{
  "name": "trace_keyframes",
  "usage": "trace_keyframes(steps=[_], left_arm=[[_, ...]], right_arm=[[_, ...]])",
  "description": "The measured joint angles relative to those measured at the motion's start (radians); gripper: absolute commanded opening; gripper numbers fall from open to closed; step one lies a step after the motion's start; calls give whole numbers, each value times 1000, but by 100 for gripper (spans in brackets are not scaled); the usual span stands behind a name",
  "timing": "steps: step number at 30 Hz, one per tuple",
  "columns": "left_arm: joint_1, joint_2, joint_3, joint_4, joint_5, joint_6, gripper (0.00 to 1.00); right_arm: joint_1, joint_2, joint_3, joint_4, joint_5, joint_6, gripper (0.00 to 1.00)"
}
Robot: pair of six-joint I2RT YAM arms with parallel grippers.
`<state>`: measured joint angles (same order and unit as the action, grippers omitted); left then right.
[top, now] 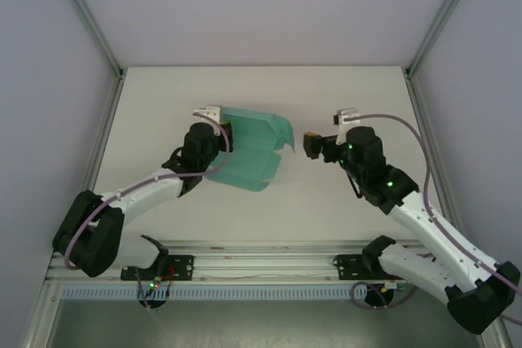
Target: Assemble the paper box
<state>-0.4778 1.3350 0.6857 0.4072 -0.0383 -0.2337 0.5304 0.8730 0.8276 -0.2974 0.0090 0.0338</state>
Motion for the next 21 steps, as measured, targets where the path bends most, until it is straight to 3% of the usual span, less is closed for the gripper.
trace_keyframes(steps=[4, 7, 13, 15, 21], left_arm=[[0, 0, 0, -1, 5, 0, 0], [0, 0, 0, -1, 8, 0, 0], [0, 0, 0, -5, 7, 0, 0], [0, 0, 0, -7, 6, 0, 0], [0, 0, 12, -61, -26, -13, 0]], right_arm=[[-58, 41, -1, -24, -43, -3, 99], [-58, 110, 1, -26, -135, -30, 93], [-58, 243, 54, -40, -287, -71, 95], [-58, 251, 58, -40, -296, -74, 99], [-58, 202, 6, -10, -318, -71, 100]])
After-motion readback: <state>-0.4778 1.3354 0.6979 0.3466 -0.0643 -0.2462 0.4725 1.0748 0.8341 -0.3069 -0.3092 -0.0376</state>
